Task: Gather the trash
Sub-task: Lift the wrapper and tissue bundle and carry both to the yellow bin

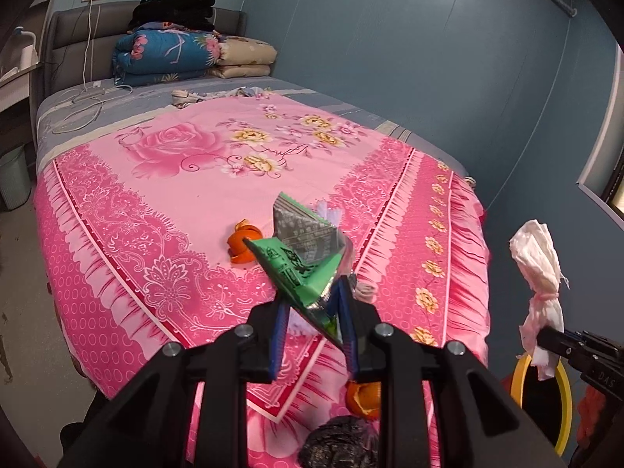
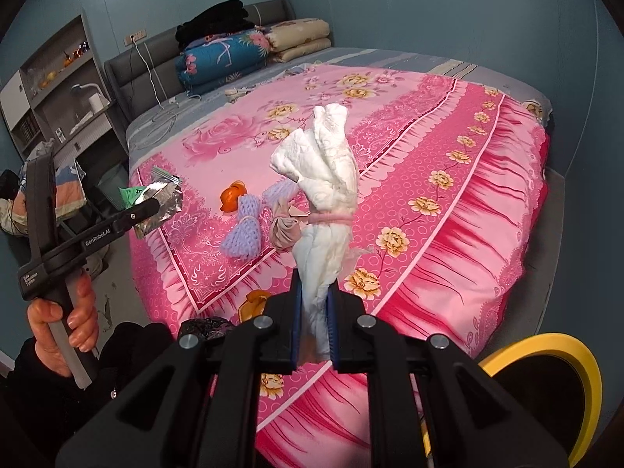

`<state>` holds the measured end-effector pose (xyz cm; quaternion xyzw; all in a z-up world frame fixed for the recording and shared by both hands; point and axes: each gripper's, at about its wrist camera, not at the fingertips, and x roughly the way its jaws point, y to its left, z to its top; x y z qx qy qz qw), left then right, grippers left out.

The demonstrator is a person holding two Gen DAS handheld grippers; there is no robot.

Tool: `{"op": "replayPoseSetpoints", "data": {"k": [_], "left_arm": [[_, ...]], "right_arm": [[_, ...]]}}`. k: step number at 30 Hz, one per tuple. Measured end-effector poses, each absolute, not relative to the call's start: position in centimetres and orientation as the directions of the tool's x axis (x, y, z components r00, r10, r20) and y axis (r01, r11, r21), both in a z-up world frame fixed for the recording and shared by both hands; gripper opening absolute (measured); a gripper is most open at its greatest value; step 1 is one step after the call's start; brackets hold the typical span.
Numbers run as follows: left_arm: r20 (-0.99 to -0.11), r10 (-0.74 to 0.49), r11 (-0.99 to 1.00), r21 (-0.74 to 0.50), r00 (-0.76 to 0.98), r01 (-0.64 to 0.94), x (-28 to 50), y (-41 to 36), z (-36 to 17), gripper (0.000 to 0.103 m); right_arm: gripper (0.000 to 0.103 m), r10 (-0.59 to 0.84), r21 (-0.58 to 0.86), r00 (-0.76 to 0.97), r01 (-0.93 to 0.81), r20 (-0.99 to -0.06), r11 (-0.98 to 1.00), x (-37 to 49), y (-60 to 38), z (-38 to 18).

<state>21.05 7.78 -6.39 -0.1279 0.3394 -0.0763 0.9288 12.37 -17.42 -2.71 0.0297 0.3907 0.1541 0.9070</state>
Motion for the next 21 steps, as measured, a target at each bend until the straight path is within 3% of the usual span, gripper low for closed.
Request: {"op": "replayPoseSetpoints", "data": {"k": [21], "left_arm": [[-0.587, -0.330, 0.940, -0.274, 0.739, 0.202, 17.3, -0.2, -3.7, 0.023]], "right_arm": [[0.011, 0.293, 0.246, 0.750, -0.178, -0.594, 0.953, 6.9, -23.9, 1.3]]}}
